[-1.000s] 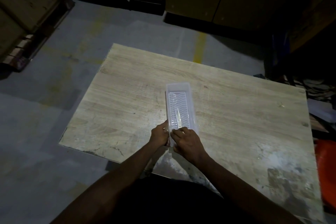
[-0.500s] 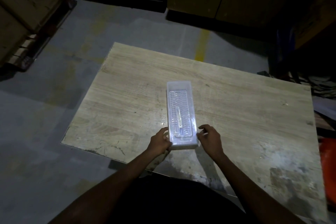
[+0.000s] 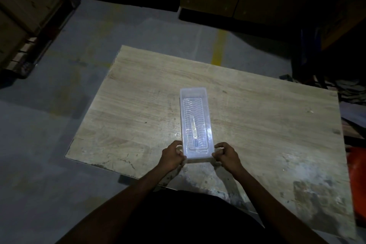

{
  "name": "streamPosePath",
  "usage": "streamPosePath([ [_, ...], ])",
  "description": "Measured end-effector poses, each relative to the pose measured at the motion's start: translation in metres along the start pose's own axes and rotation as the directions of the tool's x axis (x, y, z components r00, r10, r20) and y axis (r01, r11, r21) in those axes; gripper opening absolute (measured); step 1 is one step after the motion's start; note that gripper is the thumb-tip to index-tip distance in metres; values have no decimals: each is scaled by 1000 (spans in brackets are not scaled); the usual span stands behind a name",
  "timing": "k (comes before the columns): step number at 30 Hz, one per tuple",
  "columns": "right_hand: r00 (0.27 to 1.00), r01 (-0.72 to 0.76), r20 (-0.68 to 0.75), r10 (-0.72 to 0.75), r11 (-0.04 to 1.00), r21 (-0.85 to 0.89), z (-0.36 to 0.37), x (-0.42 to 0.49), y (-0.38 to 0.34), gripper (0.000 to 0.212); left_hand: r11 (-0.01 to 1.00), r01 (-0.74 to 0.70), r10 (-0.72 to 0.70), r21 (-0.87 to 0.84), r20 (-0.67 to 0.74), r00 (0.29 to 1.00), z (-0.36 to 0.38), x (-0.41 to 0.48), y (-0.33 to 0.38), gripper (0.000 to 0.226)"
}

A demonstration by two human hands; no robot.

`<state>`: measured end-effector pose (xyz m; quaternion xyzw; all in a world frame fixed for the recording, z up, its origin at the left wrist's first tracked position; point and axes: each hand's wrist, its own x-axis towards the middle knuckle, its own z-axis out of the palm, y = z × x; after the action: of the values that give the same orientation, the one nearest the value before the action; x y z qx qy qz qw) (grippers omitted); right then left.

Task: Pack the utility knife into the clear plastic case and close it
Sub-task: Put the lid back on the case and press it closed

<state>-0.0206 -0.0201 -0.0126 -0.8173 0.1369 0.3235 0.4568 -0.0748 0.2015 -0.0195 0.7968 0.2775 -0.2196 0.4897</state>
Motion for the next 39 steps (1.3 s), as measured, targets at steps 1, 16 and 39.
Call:
streamPosePath([
  [1,1000,10,0,-10,1000,-23,0,0,-1,24,1000,-9,9,2,1,1000,0,1,0,49],
  [16,992,92,-68,-107,976,-195,6,-1,-3,22,996,-85,84,42,22,996,5,5,-7,48],
  [39,964,261,-5,-265,953,-154,59,-2,-33,77,998,-50,48,-27,-85,995,-58,20,-16,31],
])
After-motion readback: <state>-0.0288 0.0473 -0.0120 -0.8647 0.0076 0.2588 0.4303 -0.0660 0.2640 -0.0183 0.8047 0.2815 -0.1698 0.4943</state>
